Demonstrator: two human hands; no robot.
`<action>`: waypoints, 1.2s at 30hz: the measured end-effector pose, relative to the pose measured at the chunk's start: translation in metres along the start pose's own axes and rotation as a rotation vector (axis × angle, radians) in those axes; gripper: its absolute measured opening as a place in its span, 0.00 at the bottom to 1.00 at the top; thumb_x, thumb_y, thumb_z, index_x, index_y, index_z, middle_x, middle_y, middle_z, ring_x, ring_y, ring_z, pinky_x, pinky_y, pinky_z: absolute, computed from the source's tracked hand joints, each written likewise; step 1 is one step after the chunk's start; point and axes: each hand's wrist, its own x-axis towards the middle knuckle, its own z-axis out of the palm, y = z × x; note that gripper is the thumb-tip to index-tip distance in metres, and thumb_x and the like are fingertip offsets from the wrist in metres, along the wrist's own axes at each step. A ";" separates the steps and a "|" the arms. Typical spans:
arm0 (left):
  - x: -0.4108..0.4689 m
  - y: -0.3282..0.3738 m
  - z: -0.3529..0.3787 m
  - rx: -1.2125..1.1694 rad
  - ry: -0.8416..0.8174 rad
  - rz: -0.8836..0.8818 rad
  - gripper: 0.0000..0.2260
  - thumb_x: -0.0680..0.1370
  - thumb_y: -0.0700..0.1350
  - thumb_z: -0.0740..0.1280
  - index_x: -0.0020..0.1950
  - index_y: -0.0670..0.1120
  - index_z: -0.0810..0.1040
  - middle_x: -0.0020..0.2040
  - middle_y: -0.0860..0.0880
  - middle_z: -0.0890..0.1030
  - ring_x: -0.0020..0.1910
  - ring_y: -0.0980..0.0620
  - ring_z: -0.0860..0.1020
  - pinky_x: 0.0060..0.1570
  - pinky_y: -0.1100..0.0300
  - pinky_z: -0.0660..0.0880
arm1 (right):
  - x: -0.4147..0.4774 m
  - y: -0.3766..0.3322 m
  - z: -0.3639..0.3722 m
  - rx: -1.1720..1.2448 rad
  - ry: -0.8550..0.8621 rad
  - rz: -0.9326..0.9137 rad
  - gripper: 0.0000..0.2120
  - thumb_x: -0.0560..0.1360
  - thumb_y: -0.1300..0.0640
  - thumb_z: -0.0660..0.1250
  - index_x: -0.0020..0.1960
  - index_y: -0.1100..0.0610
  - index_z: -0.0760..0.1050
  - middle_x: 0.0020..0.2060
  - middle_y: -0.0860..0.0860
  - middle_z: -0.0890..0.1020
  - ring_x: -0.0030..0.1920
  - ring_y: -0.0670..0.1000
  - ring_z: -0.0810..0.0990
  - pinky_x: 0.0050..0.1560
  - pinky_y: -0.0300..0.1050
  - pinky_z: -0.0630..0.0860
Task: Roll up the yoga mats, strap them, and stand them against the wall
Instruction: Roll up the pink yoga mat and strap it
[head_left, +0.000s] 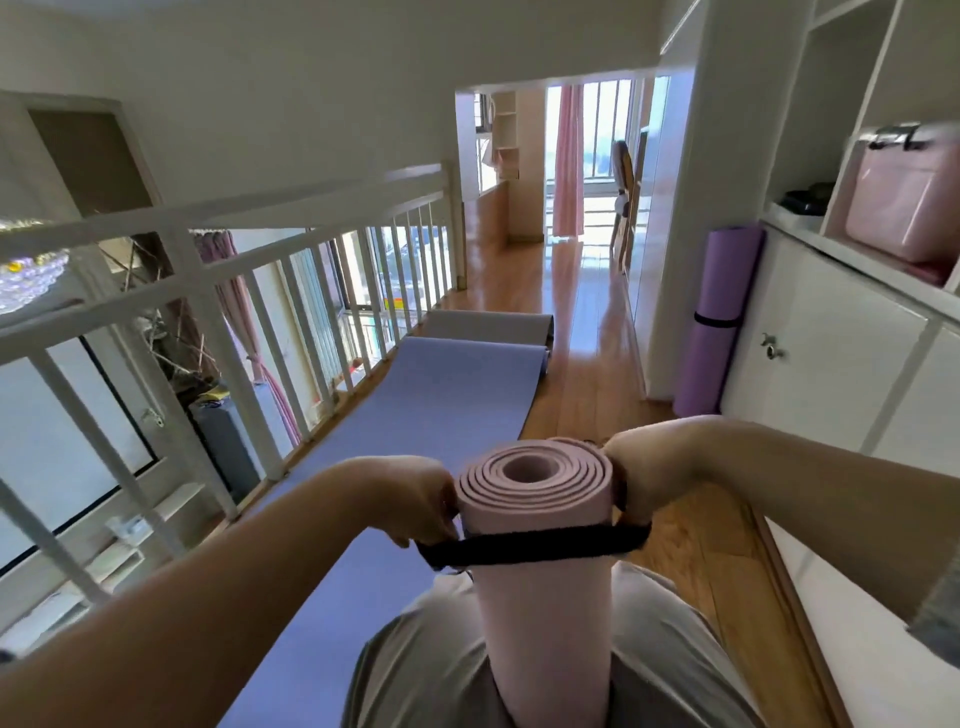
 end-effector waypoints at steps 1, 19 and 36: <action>-0.002 0.000 0.006 -0.001 -0.028 0.009 0.13 0.76 0.42 0.69 0.61 0.43 0.77 0.47 0.50 0.79 0.40 0.55 0.76 0.44 0.63 0.78 | 0.000 0.000 0.006 -0.009 -0.011 -0.032 0.17 0.71 0.58 0.74 0.57 0.55 0.75 0.50 0.50 0.80 0.52 0.52 0.79 0.57 0.48 0.78; 0.051 -0.009 -0.027 0.168 0.401 0.135 0.13 0.77 0.45 0.68 0.60 0.42 0.78 0.39 0.55 0.72 0.41 0.53 0.71 0.45 0.63 0.68 | 0.023 0.032 -0.021 -0.054 0.509 -0.228 0.12 0.69 0.49 0.76 0.43 0.47 0.73 0.32 0.41 0.76 0.33 0.40 0.76 0.40 0.33 0.73; 0.192 -0.060 -0.035 0.351 0.388 0.018 0.27 0.74 0.57 0.70 0.71 0.51 0.70 0.59 0.48 0.79 0.54 0.48 0.76 0.48 0.57 0.71 | 0.148 0.082 -0.029 0.136 0.497 -0.064 0.23 0.66 0.41 0.75 0.56 0.43 0.69 0.38 0.34 0.70 0.38 0.39 0.70 0.42 0.37 0.68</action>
